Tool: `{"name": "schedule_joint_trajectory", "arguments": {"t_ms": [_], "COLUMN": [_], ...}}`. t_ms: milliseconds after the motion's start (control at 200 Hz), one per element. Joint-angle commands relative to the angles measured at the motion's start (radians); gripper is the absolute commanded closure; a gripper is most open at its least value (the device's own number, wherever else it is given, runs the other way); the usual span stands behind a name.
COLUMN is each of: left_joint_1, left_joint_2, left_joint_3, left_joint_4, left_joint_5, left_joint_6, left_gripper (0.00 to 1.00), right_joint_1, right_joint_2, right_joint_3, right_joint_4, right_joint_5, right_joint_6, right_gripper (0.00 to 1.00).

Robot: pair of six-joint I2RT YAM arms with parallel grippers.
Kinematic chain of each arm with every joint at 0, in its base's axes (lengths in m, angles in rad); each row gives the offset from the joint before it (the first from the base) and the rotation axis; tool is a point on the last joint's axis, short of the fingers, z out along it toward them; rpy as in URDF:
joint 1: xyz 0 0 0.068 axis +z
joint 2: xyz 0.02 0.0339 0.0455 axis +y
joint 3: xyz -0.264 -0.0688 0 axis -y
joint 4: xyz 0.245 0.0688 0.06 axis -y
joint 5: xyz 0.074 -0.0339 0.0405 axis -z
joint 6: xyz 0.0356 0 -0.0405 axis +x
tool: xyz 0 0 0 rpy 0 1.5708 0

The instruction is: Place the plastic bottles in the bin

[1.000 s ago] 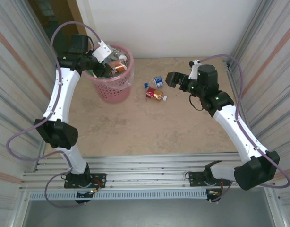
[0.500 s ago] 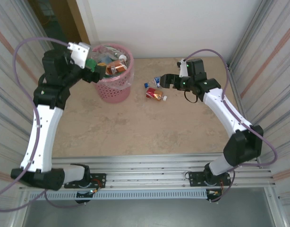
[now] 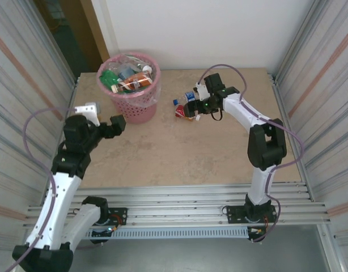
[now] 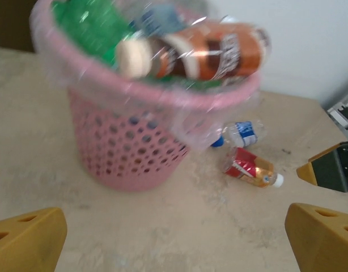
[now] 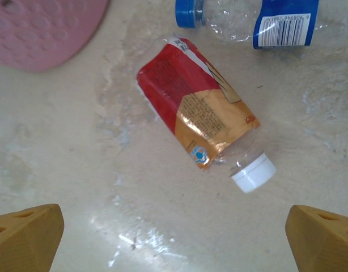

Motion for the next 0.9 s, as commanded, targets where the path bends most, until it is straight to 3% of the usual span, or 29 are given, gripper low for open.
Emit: {"name": "schedule_joint_trajectory", "arguments": {"t_ms": [0,266,636,897], "left_joint_1": [-0.001,0.001,0.001,0.0], "left_joint_2": [-0.101,-0.214,-0.175,-0.142], "left_joint_3": [-0.091,-0.261,-0.303,-0.305], "left_joint_4": [-0.007,-0.03,0.029,0.055], "left_joint_5": [-0.137,-0.185,-0.155,-0.135], "left_joint_6": [-0.139,-0.263,-0.306,-0.314], "left_gripper": [0.01,0.01,0.01,0.01], "right_joint_1": [0.005,0.027,0.044,0.057], "right_joint_2": [0.064,0.2,0.361,0.432], "right_joint_3": [0.073,0.198,0.343,0.369], "right_joint_4": [-0.045,-0.067,-0.12,-0.142], "right_joint_5": [0.024,0.064,0.054,0.052], "right_joint_6": [-0.087,-0.16,-0.222,-0.236], "right_gripper": [0.01,0.02,0.0,0.06]}}
